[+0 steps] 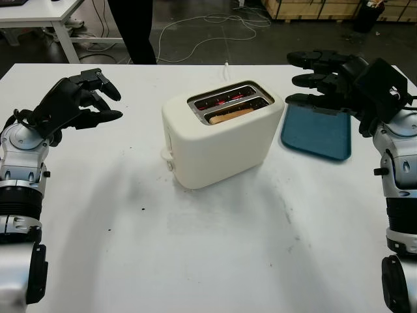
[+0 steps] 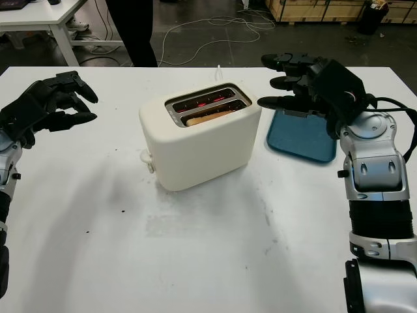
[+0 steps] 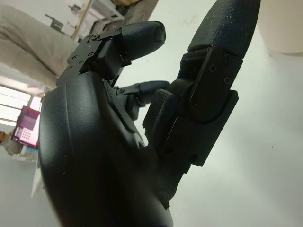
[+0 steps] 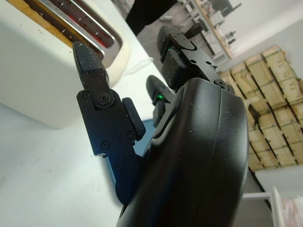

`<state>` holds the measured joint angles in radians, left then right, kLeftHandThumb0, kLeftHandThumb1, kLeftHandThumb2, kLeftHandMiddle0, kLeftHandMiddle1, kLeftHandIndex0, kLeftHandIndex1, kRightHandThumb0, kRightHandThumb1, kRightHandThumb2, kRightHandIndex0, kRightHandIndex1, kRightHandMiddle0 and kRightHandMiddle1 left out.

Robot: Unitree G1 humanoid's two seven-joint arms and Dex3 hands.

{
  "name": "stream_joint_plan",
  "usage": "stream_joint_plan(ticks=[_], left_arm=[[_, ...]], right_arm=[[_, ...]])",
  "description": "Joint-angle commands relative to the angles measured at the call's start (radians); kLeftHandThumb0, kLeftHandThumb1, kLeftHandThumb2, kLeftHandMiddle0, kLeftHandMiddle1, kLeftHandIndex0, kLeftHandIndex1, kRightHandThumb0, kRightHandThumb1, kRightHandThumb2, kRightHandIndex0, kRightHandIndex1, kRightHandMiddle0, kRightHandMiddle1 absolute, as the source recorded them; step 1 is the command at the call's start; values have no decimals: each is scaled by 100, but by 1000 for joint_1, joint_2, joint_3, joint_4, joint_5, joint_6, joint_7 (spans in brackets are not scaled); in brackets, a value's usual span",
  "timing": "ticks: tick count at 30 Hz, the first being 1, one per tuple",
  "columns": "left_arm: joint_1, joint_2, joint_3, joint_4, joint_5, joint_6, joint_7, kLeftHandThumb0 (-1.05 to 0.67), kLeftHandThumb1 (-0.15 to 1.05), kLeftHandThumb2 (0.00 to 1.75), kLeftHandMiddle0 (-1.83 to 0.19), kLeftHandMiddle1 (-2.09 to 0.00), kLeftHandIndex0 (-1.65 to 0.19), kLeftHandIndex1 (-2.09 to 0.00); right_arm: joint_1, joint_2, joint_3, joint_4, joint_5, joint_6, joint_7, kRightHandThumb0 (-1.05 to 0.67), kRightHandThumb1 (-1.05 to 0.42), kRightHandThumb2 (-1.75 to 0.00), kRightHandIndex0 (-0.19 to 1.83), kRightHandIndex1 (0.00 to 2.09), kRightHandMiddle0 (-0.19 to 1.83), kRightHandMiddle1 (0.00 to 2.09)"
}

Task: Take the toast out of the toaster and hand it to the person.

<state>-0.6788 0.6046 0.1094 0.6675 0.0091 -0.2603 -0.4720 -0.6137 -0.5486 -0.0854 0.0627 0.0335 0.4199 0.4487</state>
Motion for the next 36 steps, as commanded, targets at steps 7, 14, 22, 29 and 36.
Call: stream_joint_plan(ticks=[7, 14, 22, 29, 36], left_arm=[[-21, 6, 2, -9, 0, 4, 7, -105, 84, 0, -34, -162, -38, -151], [-27, 8, -2, 5, 4, -12, 3, -105, 84, 0, -34, -161, -37, -151], [-25, 4, 2, -2, -5, -2, -1, -105, 83, 0, -34, -161, -38, -150], [-22, 9, -4, -3, 8, -9, 9, -105, 84, 1, -33, -163, -36, -152], [-23, 6, -4, 3, 10, -15, 12, -105, 84, 0, -33, -164, -36, -153]], right_arm=[[0, -1, -7, 1, 9, -9, 0, -47, -76, 0, 17, 62, 48, 0], [1, -6, -5, -2, 6, -5, 2, -46, -77, -1, 16, 60, 47, 0], [-1, -4, -8, 3, 10, -10, 4, -46, -76, 0, 17, 60, 48, 0], [-2, -2, -6, 7, 8, -17, 3, -46, -76, 0, 18, 61, 48, 1], [-1, 1, -7, 7, 8, -15, -2, -44, -76, 0, 17, 61, 49, 1]])
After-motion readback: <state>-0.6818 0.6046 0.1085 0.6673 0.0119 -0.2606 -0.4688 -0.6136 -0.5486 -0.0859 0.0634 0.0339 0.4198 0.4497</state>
